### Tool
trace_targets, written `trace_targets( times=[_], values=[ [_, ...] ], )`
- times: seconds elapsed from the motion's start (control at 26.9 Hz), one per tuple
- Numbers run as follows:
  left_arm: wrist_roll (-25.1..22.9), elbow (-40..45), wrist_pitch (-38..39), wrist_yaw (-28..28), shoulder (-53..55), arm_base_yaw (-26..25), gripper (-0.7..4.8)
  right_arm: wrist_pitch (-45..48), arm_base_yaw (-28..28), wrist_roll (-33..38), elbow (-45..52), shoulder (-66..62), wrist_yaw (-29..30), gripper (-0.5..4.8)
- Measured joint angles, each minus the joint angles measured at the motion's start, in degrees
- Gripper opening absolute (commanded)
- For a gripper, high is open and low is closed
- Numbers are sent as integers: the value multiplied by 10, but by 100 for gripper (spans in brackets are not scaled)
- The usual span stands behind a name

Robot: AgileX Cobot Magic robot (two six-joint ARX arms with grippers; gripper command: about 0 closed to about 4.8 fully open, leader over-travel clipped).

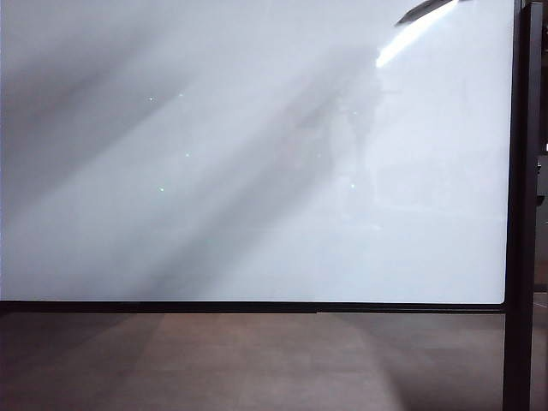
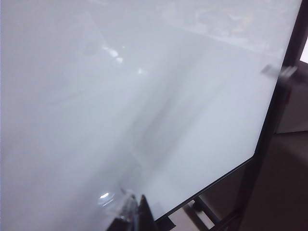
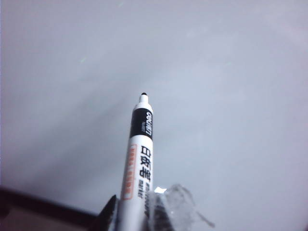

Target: Reach to the right to find the marker pen, pick it up, and write the number 5 on the whiteboard.

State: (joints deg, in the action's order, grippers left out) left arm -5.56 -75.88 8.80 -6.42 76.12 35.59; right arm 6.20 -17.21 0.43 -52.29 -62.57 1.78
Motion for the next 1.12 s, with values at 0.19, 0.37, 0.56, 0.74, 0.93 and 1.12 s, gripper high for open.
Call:
trace_targets(
  times=[0.19, 0.37, 0.56, 0.74, 0.93, 1.12],
  values=[
    [0, 0, -9, 0, 1, 0, -5, 35, -35, -3, -1, -59, -3, -6],
    [-2, 0, -17, 1, 12, 0, -5, 38, -39, -3, -40, -120, -5, -6],
    [-2, 0, -17, 2, 20, 0, -5, 13, -38, -9, -128, -179, -15, -6],
    [-26, 0, -13, 1, 26, -4, -5, -70, -39, -24, -204, -225, -29, -6],
    [-39, 0, -18, 1, 29, -4, -5, -71, -39, -56, -204, -228, -44, -6],
    [-39, 0, -21, 2, 35, -4, -5, -69, -39, -70, -204, -244, -48, -6]
  ],
)
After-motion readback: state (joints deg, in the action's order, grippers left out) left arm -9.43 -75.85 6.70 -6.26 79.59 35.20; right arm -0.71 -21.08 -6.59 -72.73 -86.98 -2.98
